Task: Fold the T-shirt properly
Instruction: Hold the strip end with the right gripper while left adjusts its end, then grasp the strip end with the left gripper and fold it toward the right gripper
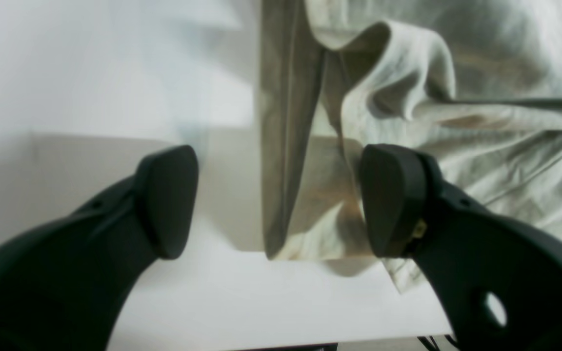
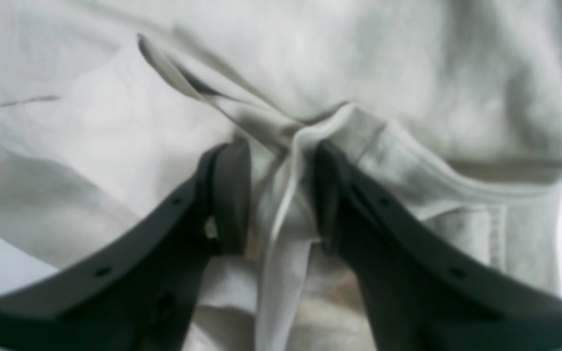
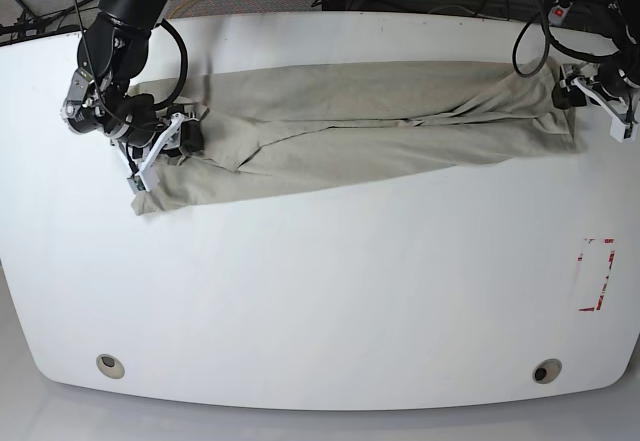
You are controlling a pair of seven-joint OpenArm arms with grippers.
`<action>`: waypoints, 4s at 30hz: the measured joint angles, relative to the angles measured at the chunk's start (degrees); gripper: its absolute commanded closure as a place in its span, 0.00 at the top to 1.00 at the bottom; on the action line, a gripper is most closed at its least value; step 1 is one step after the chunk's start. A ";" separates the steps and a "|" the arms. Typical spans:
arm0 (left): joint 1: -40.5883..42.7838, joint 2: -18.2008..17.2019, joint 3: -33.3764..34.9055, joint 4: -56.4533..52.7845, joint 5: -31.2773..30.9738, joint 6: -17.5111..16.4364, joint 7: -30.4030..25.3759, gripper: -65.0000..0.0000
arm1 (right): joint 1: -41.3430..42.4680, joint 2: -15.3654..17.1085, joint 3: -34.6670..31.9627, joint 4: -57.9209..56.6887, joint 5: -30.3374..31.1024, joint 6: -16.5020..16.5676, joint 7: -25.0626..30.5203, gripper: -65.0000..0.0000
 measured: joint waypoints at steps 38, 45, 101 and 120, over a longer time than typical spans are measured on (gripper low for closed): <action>1.20 4.79 6.60 25.16 -5.64 0.04 11.50 0.10 | -0.15 -0.04 0.09 -0.17 -0.04 0.00 0.44 0.32; 0.57 8.04 17.40 27.69 -11.47 0.00 12.44 0.13 | -0.15 -0.66 0.26 0.00 -0.17 -0.02 0.44 0.32; 1.33 -5.29 8.50 -5.27 -9.60 -0.02 -0.46 0.56 | -1.64 -2.08 0.33 0.37 0.96 0.00 1.95 0.32; 1.53 -4.90 8.61 -5.42 -9.79 0.00 -0.42 0.22 | -1.60 -2.08 0.37 0.37 0.94 0.00 1.95 0.32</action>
